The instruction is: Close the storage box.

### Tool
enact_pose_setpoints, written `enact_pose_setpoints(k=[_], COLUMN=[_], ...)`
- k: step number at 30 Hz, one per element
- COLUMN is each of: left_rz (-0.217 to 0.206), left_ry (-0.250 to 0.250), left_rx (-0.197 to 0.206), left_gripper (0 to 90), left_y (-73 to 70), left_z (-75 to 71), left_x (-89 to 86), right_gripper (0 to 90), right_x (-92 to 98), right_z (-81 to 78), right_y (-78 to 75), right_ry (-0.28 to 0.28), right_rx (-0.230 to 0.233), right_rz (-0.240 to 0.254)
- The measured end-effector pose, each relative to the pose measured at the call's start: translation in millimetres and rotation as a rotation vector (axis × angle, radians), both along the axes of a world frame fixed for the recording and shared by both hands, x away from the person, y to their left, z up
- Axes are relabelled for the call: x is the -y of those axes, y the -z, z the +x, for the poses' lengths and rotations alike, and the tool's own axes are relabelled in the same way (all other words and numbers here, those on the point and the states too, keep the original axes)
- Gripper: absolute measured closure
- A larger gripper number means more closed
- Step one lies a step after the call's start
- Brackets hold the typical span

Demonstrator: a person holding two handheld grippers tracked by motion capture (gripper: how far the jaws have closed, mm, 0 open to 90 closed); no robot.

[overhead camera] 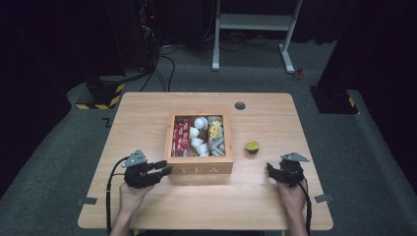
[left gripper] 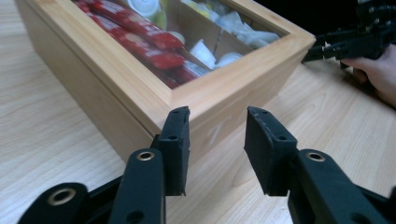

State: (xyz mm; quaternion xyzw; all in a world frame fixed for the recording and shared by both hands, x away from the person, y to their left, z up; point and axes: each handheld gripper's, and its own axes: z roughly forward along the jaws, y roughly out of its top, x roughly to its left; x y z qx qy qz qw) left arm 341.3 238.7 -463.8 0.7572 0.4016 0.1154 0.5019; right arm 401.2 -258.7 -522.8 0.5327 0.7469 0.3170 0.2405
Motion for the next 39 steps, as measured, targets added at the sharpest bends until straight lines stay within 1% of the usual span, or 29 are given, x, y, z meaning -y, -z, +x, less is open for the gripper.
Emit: enact_pose_setpoints(k=[4,6,7,11,14,16,17,21,26,31,32,36,39], left_rz=[0.016,0.012,0.018,0.018,0.006,0.003,0.006,0.001,0.012,0.028,0.038,0.04,0.049], left_ry=[-0.033,-0.045,-0.051,-0.081,-0.109,-0.113,-0.124,-0.142,-0.176,-0.203,-0.204,-0.227,-0.246], left_rx=[0.014,0.019,0.021,0.027,0.029,0.028,0.033,0.029,0.03,0.023,0.026,0.02,0.016], left_gripper=[52.8,50.2,49.1,45.0,41.4,40.0,39.6,38.6,38.3,37.5,37.5,37.5,37.5], left_y=[-3.6,-3.9,-4.0,-4.1,-4.6,-4.7,-5.0,-5.3,-5.2,-1.1,-0.2,3.6,7.1], left_z=[-0.8,-1.0,-1.0,-1.0,-0.4,-0.5,-0.5,-0.3,-0.2,1.2,1.6,2.8,4.7], left_x=[-5.1,-7.7,-9.2,-15.3,-22.0,-23.5,-27.0,-32.4,-40.2,-46.5,-48.2,-52.5,-55.1], right_gripper=[33.5,33.5,33.5,33.5,33.5,33.5,33.4,33.5,33.5,33.5,33.5,33.5,33.5], right_x=[0.0,0.0,0.0,-0.3,-0.3,-0.3,-0.3,-0.3,-0.3,-0.3,-0.3,-0.3,-0.3], right_z=[0.0,0.0,0.0,-0.3,-0.4,-0.3,-0.3,-0.3,-0.3,-0.3,-0.3,-0.3,-0.3], right_y=[0.0,0.0,0.0,0.0,0.0,0.0,0.0,0.0,0.0,0.0,0.0,0.0,0.0], right_ry=[0.0,0.0,0.0,0.003,0.003,0.004,0.003,0.003,0.003,0.004,0.003,0.004,0.003], right_rx=[0.0,0.0,0.0,-0.001,-0.001,-0.001,-0.002,-0.001,-0.002,-0.002,-0.001,-0.002,-0.001], right_rz=[0.0,0.0,0.0,0.001,0.001,0.002,0.002,0.002,0.002,0.002,0.002,0.002,0.002])
